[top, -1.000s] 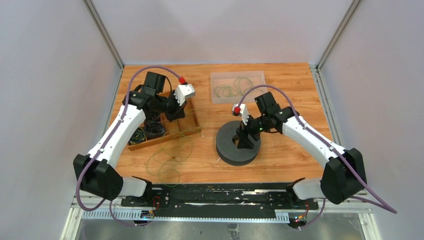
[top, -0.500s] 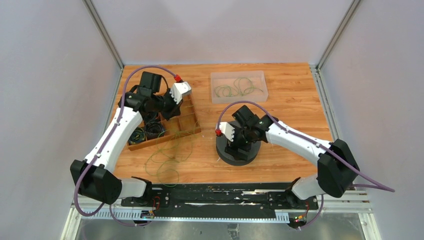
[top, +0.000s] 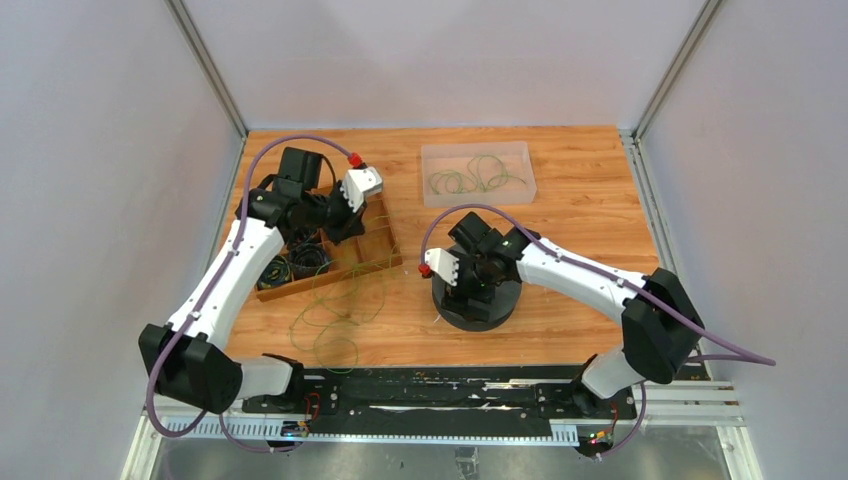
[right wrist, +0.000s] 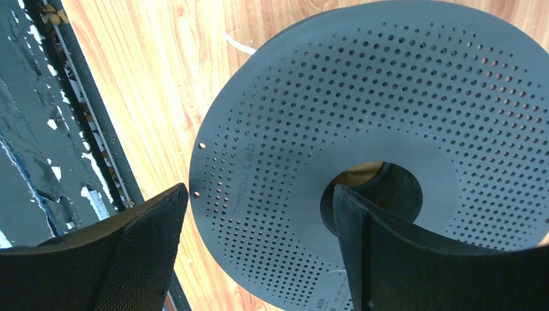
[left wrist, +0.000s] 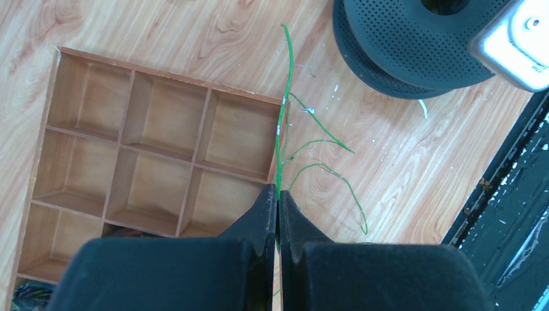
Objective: Wrap the cables
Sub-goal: Adjust the storage box at the center of the board.
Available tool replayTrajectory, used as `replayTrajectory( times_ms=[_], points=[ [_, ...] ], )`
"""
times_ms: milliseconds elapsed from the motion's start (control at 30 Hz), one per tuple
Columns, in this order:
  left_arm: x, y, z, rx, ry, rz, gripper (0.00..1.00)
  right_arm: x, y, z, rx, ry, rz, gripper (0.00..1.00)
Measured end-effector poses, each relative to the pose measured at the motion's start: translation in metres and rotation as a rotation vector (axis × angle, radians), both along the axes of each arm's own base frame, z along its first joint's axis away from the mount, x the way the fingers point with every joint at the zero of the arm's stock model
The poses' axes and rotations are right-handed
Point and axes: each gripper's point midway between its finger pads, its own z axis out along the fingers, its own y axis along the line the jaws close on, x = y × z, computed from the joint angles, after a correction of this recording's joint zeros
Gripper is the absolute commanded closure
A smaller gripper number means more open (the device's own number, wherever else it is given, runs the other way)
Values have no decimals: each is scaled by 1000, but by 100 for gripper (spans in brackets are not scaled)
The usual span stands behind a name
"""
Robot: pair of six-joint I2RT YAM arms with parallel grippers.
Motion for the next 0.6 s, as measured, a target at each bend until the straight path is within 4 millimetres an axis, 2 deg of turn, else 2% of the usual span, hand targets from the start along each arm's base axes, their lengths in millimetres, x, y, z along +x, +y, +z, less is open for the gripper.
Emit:
replayTrajectory(
  times_ms=[267,600],
  points=[
    [-7,-2,0,-20,-6,-16,100,-3,2,-1,-38,49,8,18],
    [-10,-4,9,-38,-35,-25,100,-5,-8,-10,-79,48,-1,17]
  ],
)
